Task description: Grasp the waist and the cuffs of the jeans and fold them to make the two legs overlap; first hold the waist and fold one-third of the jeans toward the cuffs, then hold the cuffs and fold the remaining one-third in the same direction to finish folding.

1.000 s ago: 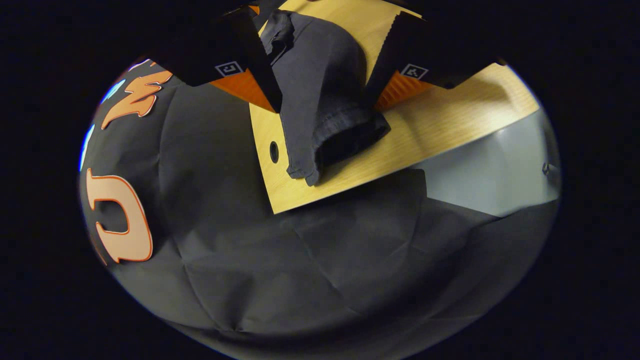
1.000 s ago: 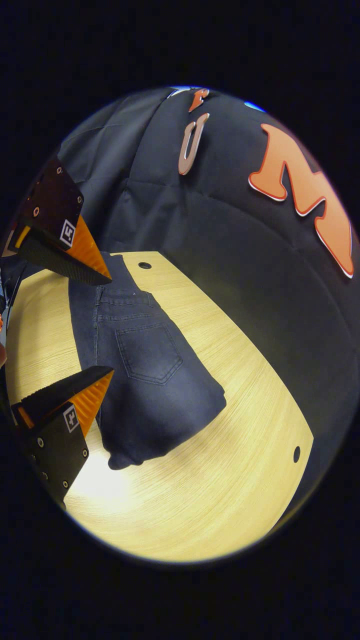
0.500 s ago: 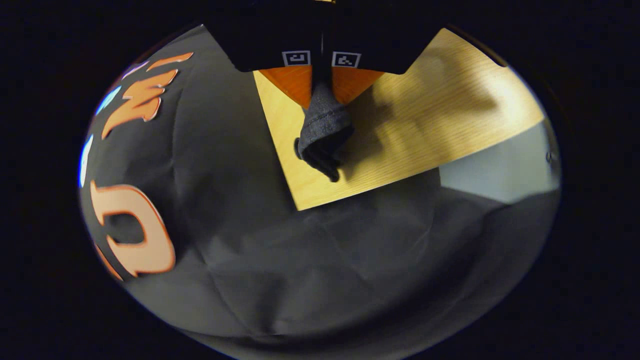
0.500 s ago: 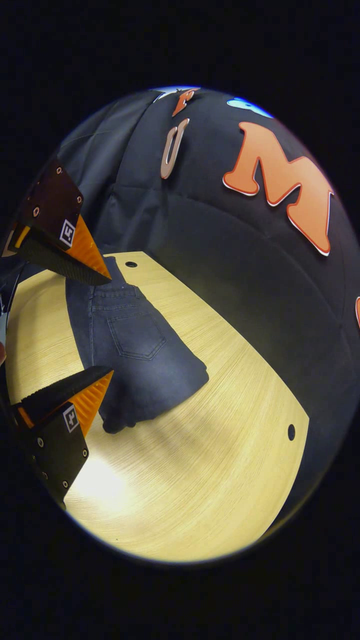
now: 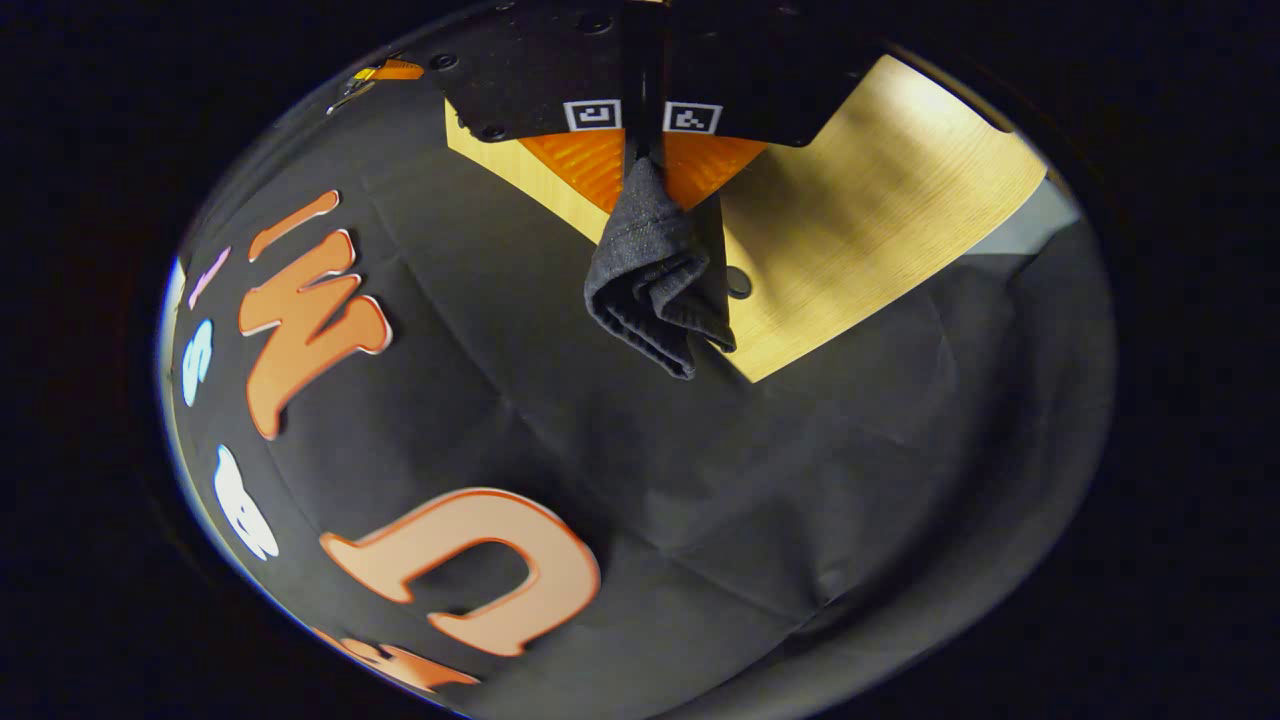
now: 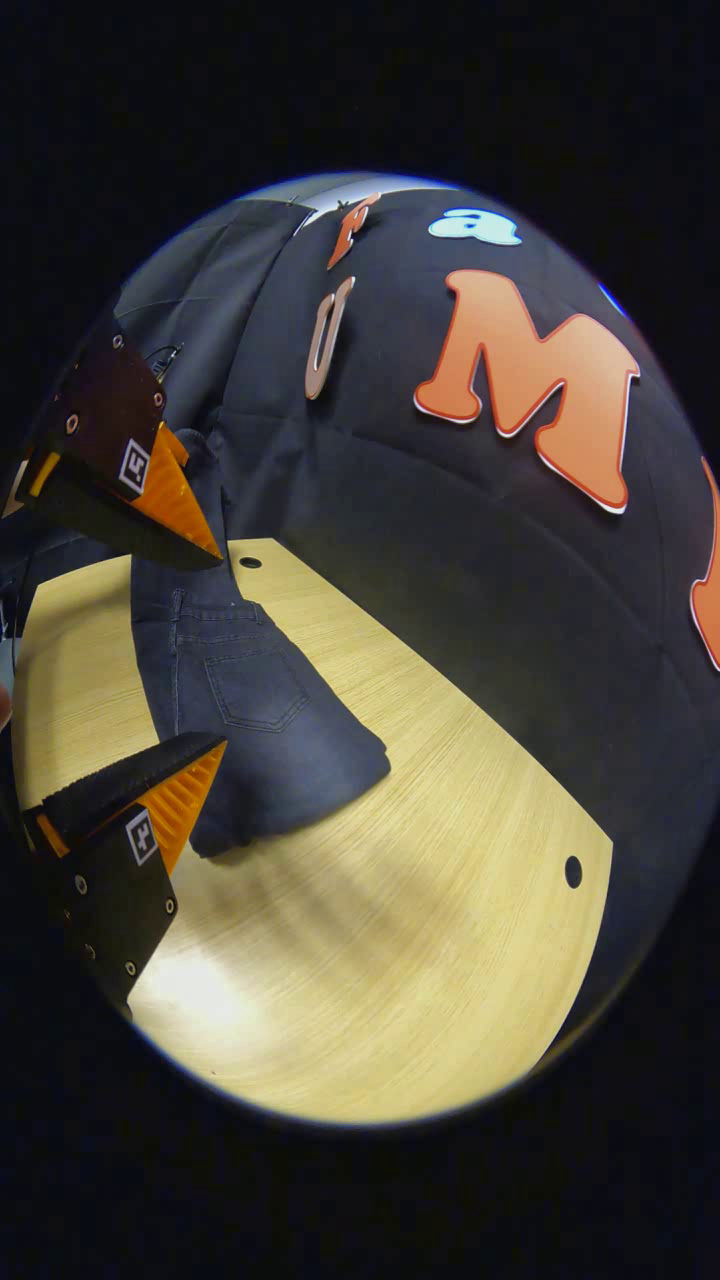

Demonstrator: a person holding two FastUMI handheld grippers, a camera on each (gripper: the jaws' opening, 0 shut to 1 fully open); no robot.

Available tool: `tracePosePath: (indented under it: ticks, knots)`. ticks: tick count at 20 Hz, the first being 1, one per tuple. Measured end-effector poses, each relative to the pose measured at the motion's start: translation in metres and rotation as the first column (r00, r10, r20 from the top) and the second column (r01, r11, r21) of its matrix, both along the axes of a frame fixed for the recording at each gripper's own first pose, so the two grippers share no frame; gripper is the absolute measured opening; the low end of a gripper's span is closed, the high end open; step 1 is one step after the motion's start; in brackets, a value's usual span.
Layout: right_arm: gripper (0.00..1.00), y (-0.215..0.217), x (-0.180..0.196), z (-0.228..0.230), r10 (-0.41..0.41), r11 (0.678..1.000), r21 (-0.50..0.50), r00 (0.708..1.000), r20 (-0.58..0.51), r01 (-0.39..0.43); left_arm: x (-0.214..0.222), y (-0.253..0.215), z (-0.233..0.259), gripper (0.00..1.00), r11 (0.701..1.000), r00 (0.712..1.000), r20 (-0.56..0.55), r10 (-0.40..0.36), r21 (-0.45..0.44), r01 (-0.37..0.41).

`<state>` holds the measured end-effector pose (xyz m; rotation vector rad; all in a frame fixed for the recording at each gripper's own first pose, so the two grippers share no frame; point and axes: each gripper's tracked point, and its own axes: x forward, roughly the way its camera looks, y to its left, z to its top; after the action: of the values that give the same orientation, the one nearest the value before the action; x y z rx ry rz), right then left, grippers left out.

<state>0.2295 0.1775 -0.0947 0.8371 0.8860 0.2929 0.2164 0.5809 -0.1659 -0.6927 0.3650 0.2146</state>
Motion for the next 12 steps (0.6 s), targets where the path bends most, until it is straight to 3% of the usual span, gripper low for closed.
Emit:
tracePosePath:
  ticks: [4, 8, 12]
  knots:
    - [0.98, -0.045, 0.006, 0.012, 0.000, 1.000, 0.011, 1.000, 0.029, -0.001, 0.009, -0.070, 0.024, 0.01, 0.990, 0.998, -0.005, -0.056, 0.131, 0.056]
    - [0.98, -0.097, 0.009, 0.014, -0.010, 1.000, 0.020, 0.999, 0.034, 0.009, 0.025, -0.160, 0.034, 0.01, 0.983, 0.992, -0.015, -0.125, 0.136, 0.126]
    - [0.98, -0.149, 0.009, 0.009, -0.037, 0.998, 0.041, 0.999, 0.023, 0.036, 0.042, -0.249, 0.011, 0.01, 0.963, 0.978, -0.082, -0.191, 0.179, 0.203]
